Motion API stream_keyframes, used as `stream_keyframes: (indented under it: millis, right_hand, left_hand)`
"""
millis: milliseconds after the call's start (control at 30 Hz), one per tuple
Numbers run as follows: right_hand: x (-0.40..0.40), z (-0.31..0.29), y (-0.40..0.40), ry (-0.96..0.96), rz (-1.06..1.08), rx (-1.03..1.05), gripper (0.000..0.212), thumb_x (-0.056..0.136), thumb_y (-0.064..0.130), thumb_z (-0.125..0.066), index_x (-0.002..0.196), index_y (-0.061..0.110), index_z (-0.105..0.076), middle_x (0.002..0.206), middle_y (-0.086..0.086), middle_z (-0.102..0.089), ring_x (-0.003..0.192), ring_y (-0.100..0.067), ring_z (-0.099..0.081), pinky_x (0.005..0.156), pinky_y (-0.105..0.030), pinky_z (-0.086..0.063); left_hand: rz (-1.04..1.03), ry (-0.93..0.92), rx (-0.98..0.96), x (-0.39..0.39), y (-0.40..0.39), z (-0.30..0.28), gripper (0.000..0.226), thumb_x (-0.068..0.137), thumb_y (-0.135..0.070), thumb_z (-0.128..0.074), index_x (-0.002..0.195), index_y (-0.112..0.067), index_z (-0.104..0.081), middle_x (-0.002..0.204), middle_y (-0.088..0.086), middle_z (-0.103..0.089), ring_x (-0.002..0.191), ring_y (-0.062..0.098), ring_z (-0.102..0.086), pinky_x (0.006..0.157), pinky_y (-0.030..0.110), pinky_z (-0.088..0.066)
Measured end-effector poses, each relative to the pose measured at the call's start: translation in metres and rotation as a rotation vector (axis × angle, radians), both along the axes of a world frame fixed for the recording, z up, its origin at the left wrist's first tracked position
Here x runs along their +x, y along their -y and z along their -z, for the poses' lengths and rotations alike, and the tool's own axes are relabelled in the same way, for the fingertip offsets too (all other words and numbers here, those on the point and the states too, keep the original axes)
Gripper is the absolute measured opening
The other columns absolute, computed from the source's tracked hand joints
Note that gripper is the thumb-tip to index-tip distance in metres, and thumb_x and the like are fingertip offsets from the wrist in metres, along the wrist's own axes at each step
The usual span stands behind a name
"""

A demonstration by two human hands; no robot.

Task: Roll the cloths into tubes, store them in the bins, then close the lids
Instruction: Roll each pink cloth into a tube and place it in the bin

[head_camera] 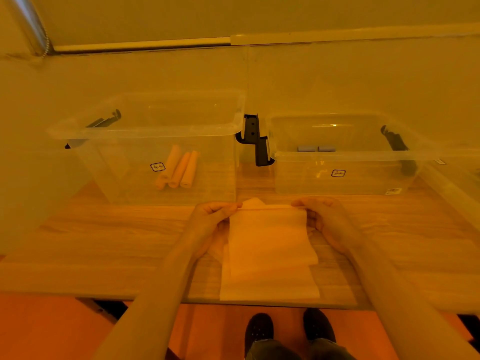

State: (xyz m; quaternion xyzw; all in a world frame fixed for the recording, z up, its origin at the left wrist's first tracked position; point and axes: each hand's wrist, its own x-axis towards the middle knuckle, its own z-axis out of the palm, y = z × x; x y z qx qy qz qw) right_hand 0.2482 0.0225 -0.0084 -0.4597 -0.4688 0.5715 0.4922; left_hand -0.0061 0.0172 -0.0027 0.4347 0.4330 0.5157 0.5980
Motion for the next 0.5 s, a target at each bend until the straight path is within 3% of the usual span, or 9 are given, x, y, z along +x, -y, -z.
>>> stream_keyframes:
  millis: [133, 267, 367, 500]
  right_hand:
    - [-0.0018, 0.0009, 0.0011, 0.085, 0.021, 0.03, 0.014, 0.088, 0.01, -0.061, 0.097, 0.011, -0.071, 0.096, -0.01, -0.073, 0.078, -0.018, -0.07, 0.06, -0.026, -0.057]
    - [-0.0005, 0.0003, 0.0012, 0.024, 0.0, 0.037, 0.029, 0.087, 0.006, -0.061, 0.112, 0.02, -0.065, 0.095, -0.01, -0.074, 0.081, -0.022, -0.072, 0.063, -0.03, -0.059]
    - [-0.0019, -0.0012, 0.0035, 0.091, 0.012, 0.033, 0.021, 0.089, 0.008, -0.061, 0.108, 0.014, -0.067, 0.092, -0.01, -0.074, 0.076, -0.022, -0.071, 0.062, -0.03, -0.059]
    - [-0.0028, -0.002, 0.0052, 0.134, 0.015, 0.039, 0.014, 0.092, 0.012, -0.058, 0.102, 0.007, -0.066, 0.086, -0.009, -0.071, 0.071, -0.019, -0.068, 0.062, -0.032, -0.056]
  left_hand:
    - [-0.05, -0.044, 0.028, 0.0011, -0.0008, 0.0031, 0.02, 0.083, 0.0, -0.064, 0.082, -0.016, -0.076, 0.087, 0.008, -0.075, 0.081, 0.018, -0.07, 0.066, 0.025, -0.056]
    - [-0.058, -0.102, 0.026, -0.0011, -0.0026, 0.0053, 0.03, 0.086, -0.001, -0.063, 0.107, -0.023, -0.067, 0.092, 0.007, -0.074, 0.085, 0.021, -0.071, 0.07, 0.031, -0.058]
    - [-0.096, -0.096, 0.035, 0.0002, -0.0014, 0.0063, 0.018, 0.085, 0.001, -0.064, 0.094, -0.013, -0.07, 0.084, 0.007, -0.074, 0.078, 0.022, -0.069, 0.064, 0.028, -0.056]
    - [-0.076, -0.173, 0.081, 0.0014, -0.0008, 0.0084, 0.015, 0.088, -0.005, -0.063, 0.081, -0.016, -0.069, 0.068, 0.001, -0.069, 0.063, 0.014, -0.063, 0.055, 0.03, -0.048]
